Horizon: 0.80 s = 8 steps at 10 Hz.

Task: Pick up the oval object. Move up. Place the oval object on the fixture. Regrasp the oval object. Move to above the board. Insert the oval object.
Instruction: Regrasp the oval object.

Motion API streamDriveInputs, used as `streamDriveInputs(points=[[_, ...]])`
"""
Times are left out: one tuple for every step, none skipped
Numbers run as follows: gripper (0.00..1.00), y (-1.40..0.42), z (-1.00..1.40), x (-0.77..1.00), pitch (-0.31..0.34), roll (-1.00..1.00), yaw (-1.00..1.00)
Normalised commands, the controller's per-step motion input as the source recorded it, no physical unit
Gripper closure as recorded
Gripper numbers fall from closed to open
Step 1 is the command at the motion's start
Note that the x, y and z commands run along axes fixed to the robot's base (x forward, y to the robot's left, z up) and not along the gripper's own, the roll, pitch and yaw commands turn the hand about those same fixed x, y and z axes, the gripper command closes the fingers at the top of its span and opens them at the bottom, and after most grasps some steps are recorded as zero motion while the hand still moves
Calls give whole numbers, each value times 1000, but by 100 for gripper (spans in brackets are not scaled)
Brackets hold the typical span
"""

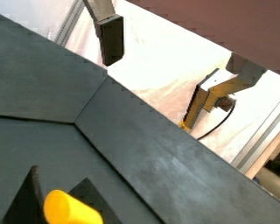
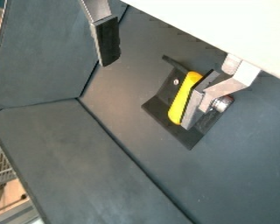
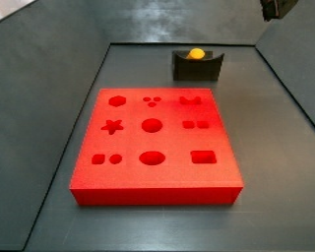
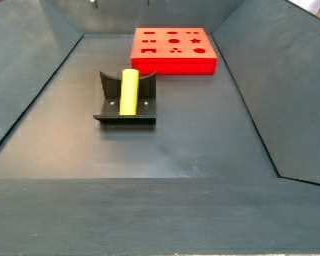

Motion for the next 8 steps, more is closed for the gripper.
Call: streamDriveInputs(points=[[0,-30,-6,70,84,206,156],[0,75,-1000,31,85,100,185],[0,73,-1000,39,50,84,190],[0,69,-1000,49,18,79,184],[0,62,-1000,59,-41,73,166],[0,61,-1000,63,-67,72,154],[0,55,-1000,72,-105,70,115],[0,54,-1000,83,-124,69,76]])
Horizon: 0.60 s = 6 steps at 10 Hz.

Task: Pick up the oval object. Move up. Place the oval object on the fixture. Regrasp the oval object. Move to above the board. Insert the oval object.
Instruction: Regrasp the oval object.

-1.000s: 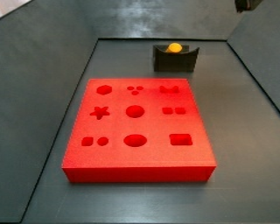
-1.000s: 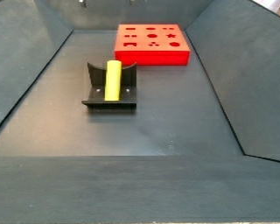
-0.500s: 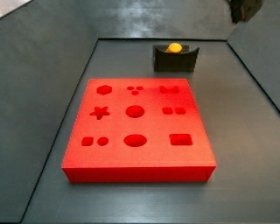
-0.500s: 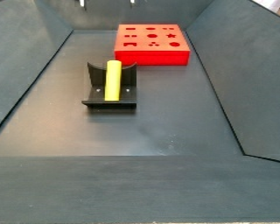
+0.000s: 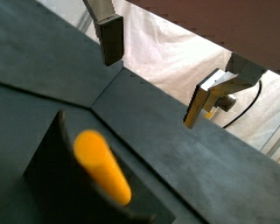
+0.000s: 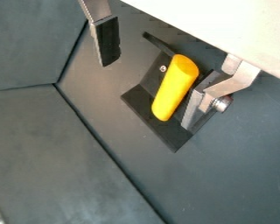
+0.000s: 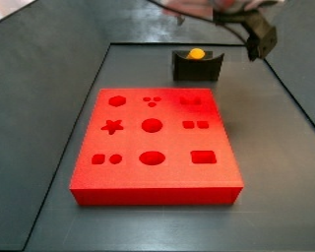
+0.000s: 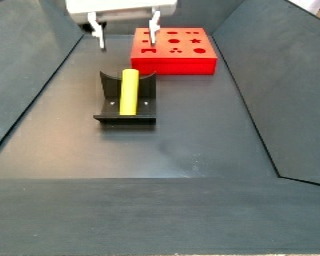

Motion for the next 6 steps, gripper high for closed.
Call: streamDriveInputs(points=[[0,48,-1000,88,-126,73,44],[0,43,-1000,95,-125,70,24],[0,39,-1000,106,-108,71,-11],[0,31,-921,104,-89,72,-29],[0,18,-717,87,-65,70,-42],[0,9,-515,79,-40,69,-43]])
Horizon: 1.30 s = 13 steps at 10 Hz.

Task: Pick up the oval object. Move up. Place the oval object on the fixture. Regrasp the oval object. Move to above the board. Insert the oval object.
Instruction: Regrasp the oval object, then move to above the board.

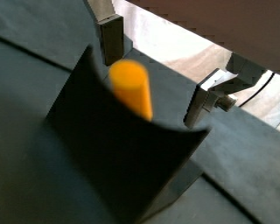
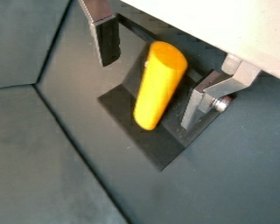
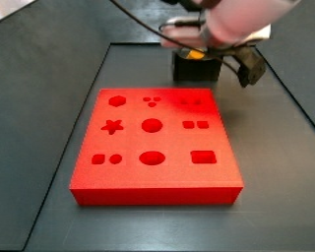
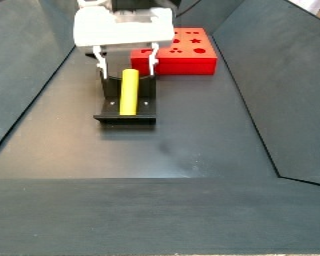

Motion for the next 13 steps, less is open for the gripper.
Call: streamDriveInputs(points=[[0,8,-370,74,-22,70,-37],[0,5,-237,69,-9,64,-25],[0,-6,-182,14,7,54,-21],[0,-7,-180,13,3,50,-16],[0,-6,-179,13,3,50,-10],[0,-5,-179,14,3,50,-7],[0,-6,-179,14,3,49,-6],[100,0,0,0,0,0,0],[100,-194,1000,-133,-420,-38,-133],[100,-191,1000,-141,-406,-34,-148],[100,-173,1000,-149,-366,-26,-195],[100,-161,1000,-144,-320,-24,-241],[100,-156,1000,-145,-267,-21,-269]])
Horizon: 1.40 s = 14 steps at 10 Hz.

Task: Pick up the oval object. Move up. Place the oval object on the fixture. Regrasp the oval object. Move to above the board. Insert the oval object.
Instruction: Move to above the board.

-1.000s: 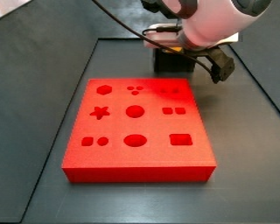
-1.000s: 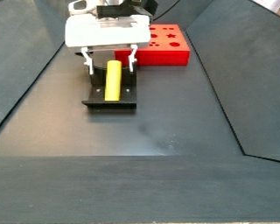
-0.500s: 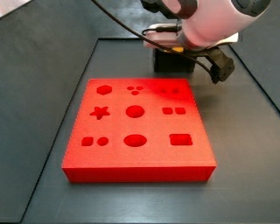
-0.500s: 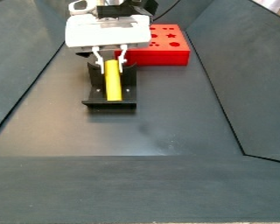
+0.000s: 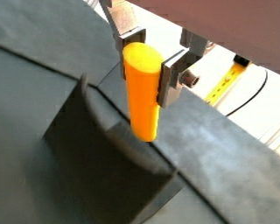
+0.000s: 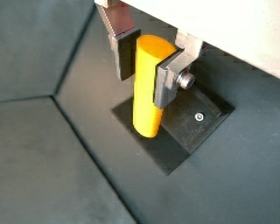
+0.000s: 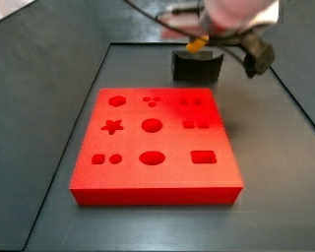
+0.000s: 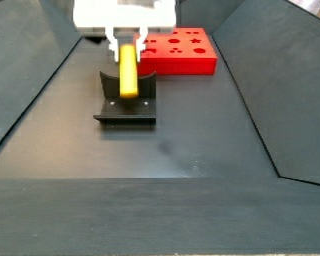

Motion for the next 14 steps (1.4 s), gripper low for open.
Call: streamDriveInputs(points=[[100,-144,1000,-150,-188,-18,-296],[100,-135,1000,-149,-127,-22,-312],[100,-126,1000,-148,-68,-26,-309],[100,-116,1000,-148,-8,-29,-293],[100,-104,1000,-148,68,-35,-247],[100,-98,1000,-149,122,-42,-206],[100,-84,979,-140,170,-45,-154],[100,-57,790,-101,208,-43,-104],[100,-34,544,-58,241,-37,-30],[100,-20,362,-31,247,-32,23],[100,-16,180,-9,241,-30,69],[100,-14,31,16,226,1,121],[100,-21,23,25,214,5,150],[100,-1000,351,-496,113,-1000,-43]])
